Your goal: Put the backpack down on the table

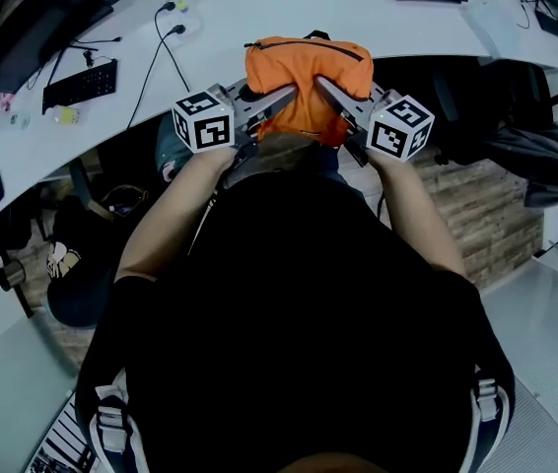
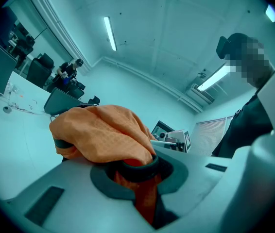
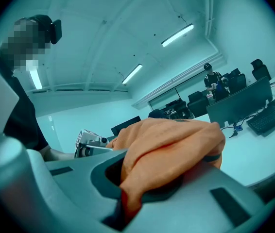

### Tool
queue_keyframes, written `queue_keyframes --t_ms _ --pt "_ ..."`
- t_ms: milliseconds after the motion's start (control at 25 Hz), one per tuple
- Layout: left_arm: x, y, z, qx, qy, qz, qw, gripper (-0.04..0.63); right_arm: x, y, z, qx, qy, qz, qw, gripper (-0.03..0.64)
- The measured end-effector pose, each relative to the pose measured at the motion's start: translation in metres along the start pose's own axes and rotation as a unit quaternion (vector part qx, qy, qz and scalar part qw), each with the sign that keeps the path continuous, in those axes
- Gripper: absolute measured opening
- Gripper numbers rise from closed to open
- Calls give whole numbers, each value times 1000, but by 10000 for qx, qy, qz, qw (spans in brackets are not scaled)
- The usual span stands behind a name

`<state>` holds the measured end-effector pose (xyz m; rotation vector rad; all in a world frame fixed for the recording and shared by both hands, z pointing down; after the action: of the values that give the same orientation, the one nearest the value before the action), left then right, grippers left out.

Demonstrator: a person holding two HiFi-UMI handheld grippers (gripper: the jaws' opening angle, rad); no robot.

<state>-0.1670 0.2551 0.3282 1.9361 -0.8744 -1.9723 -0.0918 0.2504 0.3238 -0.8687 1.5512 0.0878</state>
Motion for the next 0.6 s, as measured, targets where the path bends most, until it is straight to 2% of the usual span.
queue_keyframes --t_ms 600 --pt "11 21 -39 114 25 73 9999 74 12 -45 8 135 -69 -135 9998 35"
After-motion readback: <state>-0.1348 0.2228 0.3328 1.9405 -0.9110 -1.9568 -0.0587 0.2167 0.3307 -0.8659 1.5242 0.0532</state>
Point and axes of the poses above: the fingertips, and each gripper's own axes: z backward along the fingers, y to its left, x out of its top, the point moved 2 cm from there along z, backward along the fingers, and after that the axes turned 2 degrees about y, right-handed, at the moved point
